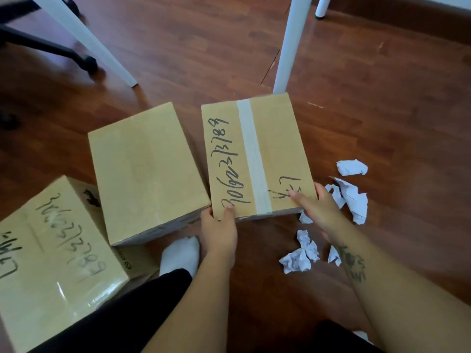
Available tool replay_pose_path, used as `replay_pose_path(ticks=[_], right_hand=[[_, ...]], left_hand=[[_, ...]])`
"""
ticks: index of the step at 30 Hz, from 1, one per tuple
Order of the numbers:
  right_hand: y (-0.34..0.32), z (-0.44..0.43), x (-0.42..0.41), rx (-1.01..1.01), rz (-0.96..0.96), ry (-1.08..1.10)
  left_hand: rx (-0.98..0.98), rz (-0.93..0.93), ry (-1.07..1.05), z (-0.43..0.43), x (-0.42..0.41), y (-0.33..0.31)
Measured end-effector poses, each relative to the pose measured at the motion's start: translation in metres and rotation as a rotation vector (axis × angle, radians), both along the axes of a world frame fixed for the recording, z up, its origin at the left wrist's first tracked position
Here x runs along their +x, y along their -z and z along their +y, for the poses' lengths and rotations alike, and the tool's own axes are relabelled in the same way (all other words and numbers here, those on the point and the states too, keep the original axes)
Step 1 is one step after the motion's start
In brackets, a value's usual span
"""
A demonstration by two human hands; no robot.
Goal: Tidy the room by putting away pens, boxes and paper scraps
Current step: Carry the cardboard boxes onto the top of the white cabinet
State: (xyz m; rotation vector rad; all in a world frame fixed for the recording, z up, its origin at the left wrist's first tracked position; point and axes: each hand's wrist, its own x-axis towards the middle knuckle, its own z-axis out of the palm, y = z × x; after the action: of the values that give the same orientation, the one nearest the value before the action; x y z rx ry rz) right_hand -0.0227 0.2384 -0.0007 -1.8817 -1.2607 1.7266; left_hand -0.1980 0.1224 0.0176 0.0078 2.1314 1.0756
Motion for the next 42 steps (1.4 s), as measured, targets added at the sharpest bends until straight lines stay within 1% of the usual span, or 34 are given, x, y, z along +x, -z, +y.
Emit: replay_pose_path(ticks=[4,7,9,13,16,19,25,28,32,34,36,42], right_hand=[[-0.003,0.005,0.006,-0.027,0.133,0.015],[-0.014,0.01,0.01,-0.006,0.186,0.02],[-0.024,0.012,0.01,0.014,0.193,0.027],[-0.048,0.011,0.014,0.044,0.201,0.071],[-0.078,0.005,0.025,0.075,0.208,0.099],[-0.113,-0.008,0.035,0.095,0.23,0.165],[-0.234,-0.052,0.056,0.239,0.2,0.192],[-0.288,-0.081,0.069,0.316,0.195,0.269],[-0.358,-0.135,0.098,0.425,0.224,0.393],[-0.392,-0.159,0.111,0.465,0.224,0.453],[-0.428,-0.186,0.126,0.509,0.217,0.515],[-0.527,-0.269,0.179,0.647,0.121,0.649]], left_hand=[[0.075,0.061,0.069,-0.004,0.003,0.003],[0.145,0.102,0.056,-0.007,0.012,-0.007],[0.191,0.108,0.04,-0.005,0.014,-0.018],[0.248,0.039,0.037,-0.002,0.014,-0.043],[0.297,0.011,0.103,-0.002,0.011,-0.068],[0.353,0.036,0.174,-0.003,0.014,-0.105],[0.426,0.079,0.299,-0.035,0.026,-0.212],[0.489,0.055,0.378,-0.047,0.033,-0.263],[0.589,0.104,0.563,-0.066,0.046,-0.336],[0.604,0.122,0.634,-0.073,0.056,-0.367],[0.629,0.097,0.701,-0.082,0.07,-0.401],[0.741,0.145,0.923,-0.115,0.121,-0.491]])
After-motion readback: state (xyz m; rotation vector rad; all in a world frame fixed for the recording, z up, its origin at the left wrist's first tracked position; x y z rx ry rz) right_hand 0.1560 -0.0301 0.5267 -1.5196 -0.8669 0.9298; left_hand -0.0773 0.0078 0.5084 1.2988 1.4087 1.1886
